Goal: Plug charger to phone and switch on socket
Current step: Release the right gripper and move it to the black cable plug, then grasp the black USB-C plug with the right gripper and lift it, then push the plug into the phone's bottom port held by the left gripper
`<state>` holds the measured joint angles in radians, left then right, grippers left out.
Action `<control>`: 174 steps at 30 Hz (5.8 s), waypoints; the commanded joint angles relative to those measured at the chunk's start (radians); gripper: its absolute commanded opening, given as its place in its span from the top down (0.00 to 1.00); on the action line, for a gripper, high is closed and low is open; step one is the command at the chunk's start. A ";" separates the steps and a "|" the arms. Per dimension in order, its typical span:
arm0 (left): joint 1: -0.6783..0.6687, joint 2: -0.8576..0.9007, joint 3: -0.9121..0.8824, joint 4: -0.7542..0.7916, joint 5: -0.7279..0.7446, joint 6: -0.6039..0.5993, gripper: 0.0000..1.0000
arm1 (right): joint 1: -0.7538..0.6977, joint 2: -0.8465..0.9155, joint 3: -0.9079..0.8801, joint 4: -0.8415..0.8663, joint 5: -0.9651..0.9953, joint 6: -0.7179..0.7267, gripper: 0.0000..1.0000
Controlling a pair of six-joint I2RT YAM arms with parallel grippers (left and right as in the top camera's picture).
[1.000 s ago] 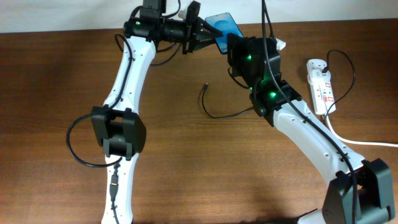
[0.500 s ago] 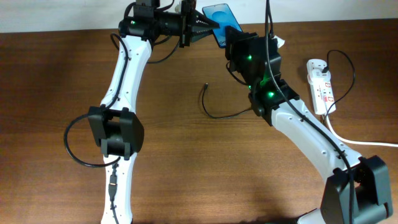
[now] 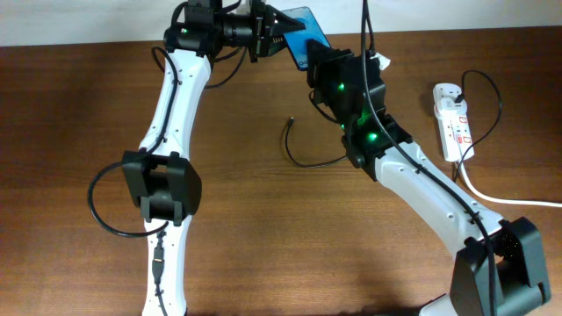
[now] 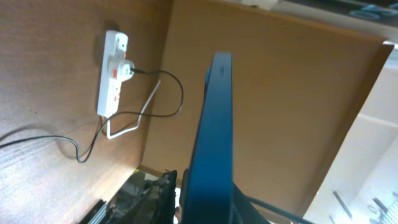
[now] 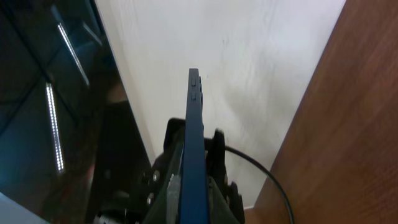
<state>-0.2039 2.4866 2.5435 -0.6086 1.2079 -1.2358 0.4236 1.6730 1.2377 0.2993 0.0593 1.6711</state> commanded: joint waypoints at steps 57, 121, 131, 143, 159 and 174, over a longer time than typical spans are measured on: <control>0.338 0.019 -0.013 -0.984 0.048 1.447 1.00 | -0.063 0.491 0.483 -0.935 -0.295 -1.077 0.62; 0.184 0.019 -0.013 -0.982 0.366 1.357 1.00 | -0.028 -0.280 -0.133 -0.562 -0.795 -0.968 0.96; 0.184 0.019 -0.013 -0.970 0.366 1.358 1.00 | 0.087 -0.163 -0.133 -0.421 -0.780 -0.910 0.96; 0.177 0.019 -0.013 -0.956 0.366 1.358 1.00 | 0.087 -0.129 -0.133 -0.369 -0.762 -0.910 0.96; 0.175 0.019 -0.013 -0.956 0.366 1.357 1.00 | 0.086 -0.129 -0.133 -0.375 -0.755 -0.911 0.96; 0.173 0.019 -0.013 -0.956 0.366 1.357 1.00 | 0.058 -0.129 -0.133 -0.356 -0.747 -0.910 0.96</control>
<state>-0.0273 2.4992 2.5225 -1.5646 1.5188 0.1299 0.4988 1.5391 1.1057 -0.0628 -0.7033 0.7601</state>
